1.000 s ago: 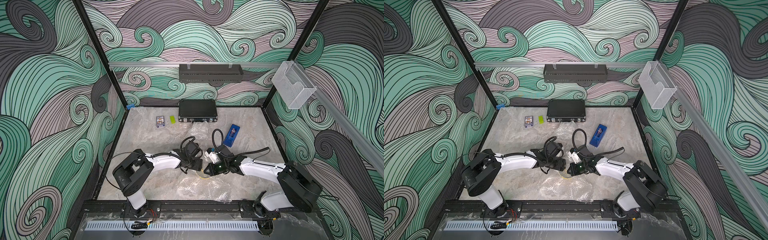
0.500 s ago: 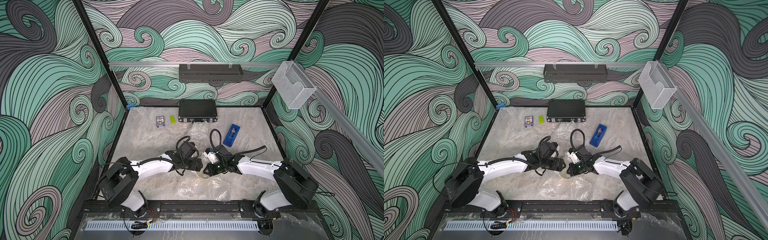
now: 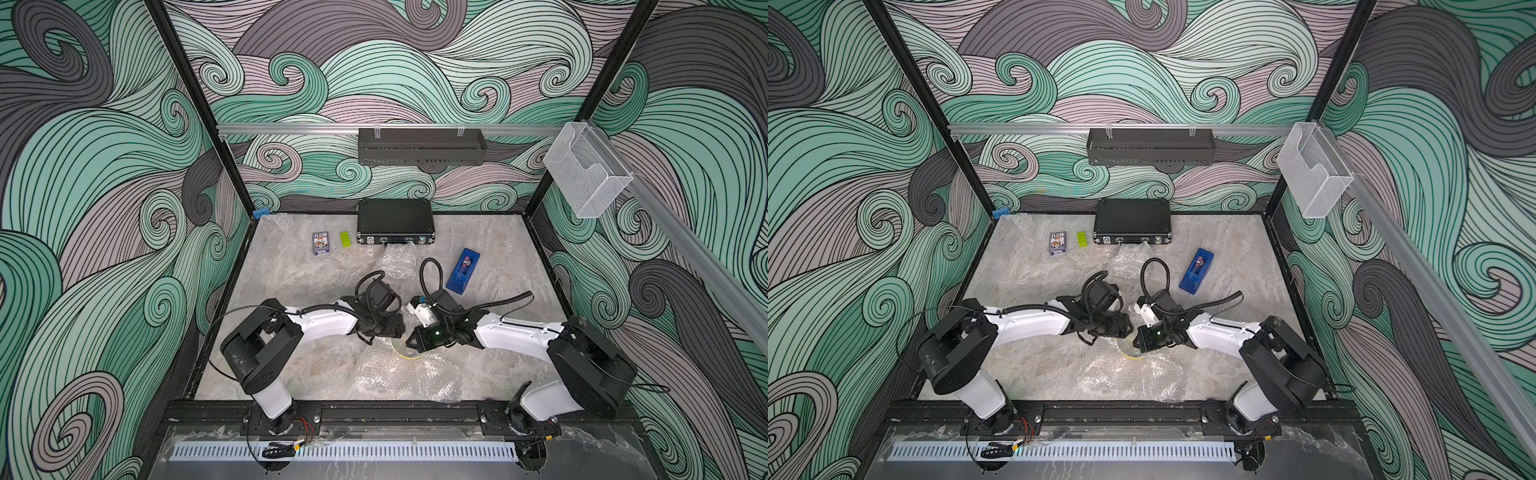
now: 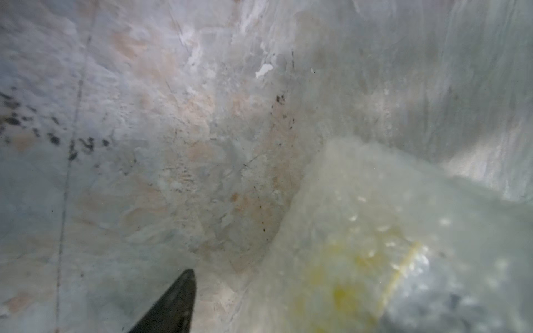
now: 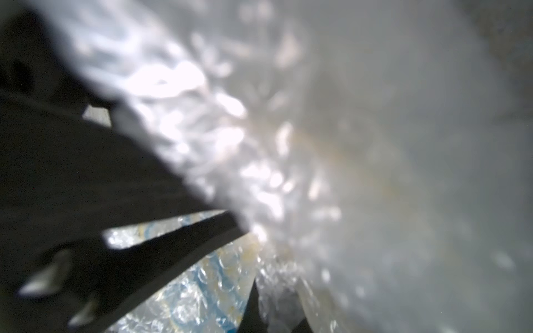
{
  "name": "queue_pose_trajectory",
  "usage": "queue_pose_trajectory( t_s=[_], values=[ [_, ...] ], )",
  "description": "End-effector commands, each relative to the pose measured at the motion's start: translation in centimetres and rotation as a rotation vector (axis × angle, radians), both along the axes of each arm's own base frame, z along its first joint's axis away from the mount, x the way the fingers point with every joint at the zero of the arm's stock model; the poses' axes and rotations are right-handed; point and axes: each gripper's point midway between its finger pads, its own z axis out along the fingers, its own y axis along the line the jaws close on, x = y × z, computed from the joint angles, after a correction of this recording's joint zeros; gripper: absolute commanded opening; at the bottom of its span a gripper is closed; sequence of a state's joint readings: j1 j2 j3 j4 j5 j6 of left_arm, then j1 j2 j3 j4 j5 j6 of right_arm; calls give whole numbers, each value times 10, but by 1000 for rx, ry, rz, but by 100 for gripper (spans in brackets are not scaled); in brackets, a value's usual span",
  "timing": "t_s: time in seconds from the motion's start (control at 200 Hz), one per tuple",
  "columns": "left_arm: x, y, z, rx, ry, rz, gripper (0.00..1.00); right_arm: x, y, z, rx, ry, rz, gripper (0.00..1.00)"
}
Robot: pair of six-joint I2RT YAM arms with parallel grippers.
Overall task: Wrap bowls in bubble wrap
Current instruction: Wrap the bowl in bubble wrap.
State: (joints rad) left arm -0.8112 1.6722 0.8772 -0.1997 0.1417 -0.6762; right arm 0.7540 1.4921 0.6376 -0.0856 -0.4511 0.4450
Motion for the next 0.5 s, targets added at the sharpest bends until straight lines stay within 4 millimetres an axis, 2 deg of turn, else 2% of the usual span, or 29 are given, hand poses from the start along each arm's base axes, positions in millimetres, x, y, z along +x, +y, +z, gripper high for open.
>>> queue_pose_trajectory(
  t_s=[0.0, 0.06, 0.15, 0.215, 0.36, 0.495],
  values=[
    [6, 6, -9, 34, 6, 37, 60, -8, -4, 3, -18, 0, 19, 10],
    [4, 6, -13, 30, 20, 38, 57, -6, -4, 11, -8, -23, 17, 19],
    [1, 6, -16, 30, 37, 37, 46, -5, -6, 25, 10, -61, 8, 39],
    [1, 7, -16, 37, 37, 39, 39, -4, -9, 35, 14, -88, -2, 48],
    [6, 6, -10, 36, 15, 45, 30, 0, -23, 56, 20, -175, -49, 57],
    [13, 9, -2, 64, -19, 47, 27, 9, -42, 67, 0, -224, -139, 60]
  ],
)
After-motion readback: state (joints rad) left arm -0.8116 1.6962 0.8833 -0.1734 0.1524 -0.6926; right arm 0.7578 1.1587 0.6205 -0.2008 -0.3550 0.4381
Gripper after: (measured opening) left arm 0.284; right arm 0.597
